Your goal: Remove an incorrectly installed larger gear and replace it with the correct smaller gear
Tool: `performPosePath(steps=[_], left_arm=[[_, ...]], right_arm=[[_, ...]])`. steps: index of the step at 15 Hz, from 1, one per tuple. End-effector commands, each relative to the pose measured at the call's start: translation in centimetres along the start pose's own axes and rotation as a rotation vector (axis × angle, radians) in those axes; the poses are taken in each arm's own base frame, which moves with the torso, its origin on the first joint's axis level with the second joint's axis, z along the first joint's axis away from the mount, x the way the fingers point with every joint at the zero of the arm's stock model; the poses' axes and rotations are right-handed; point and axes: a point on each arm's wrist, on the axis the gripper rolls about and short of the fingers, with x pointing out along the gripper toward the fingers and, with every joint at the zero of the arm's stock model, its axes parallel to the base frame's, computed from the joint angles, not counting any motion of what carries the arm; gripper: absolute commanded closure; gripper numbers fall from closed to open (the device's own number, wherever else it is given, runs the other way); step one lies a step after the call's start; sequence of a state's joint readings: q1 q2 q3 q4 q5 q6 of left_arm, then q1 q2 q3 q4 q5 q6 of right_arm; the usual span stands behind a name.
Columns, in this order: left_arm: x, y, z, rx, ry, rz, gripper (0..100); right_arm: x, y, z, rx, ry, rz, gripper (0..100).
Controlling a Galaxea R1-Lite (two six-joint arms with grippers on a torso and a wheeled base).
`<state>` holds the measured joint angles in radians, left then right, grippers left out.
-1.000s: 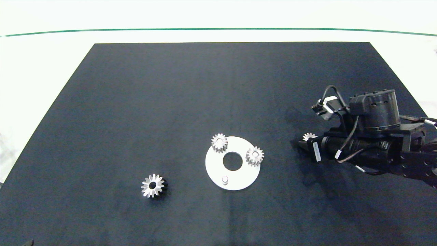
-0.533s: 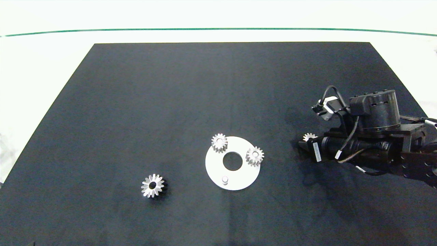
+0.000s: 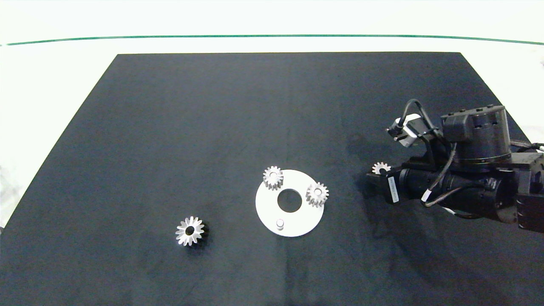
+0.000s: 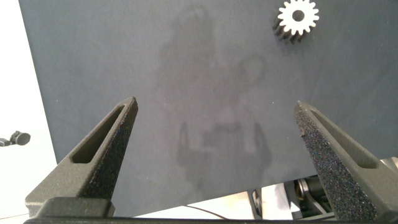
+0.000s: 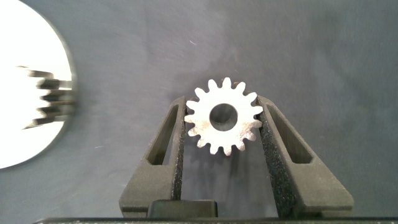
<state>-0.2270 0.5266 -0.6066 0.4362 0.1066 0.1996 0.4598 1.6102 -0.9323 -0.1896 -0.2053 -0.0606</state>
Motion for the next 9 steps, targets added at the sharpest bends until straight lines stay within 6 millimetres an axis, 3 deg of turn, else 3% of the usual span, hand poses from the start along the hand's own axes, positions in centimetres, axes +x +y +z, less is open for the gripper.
performPosePath(steps=[1, 5, 9], left_arm=[[0.0, -0.1, -0.4, 0.002, 0.004, -0.001, 0], [-0.5, -0.2, -1.3, 0.001, -0.015, -0.008, 0], [-1.0, -0.4, -2.7, 0.002, -0.042, -0.01, 0]], right_arm=[[-2.6, 1.4, 1.0, -0.02, -0.073, 0.045, 75], [-4.9, 4.1, 1.3, -0.099, -0.105, 0.137, 75], [-5.0, 6.5, 1.7, -0.149, -0.111, 0.209, 75]])
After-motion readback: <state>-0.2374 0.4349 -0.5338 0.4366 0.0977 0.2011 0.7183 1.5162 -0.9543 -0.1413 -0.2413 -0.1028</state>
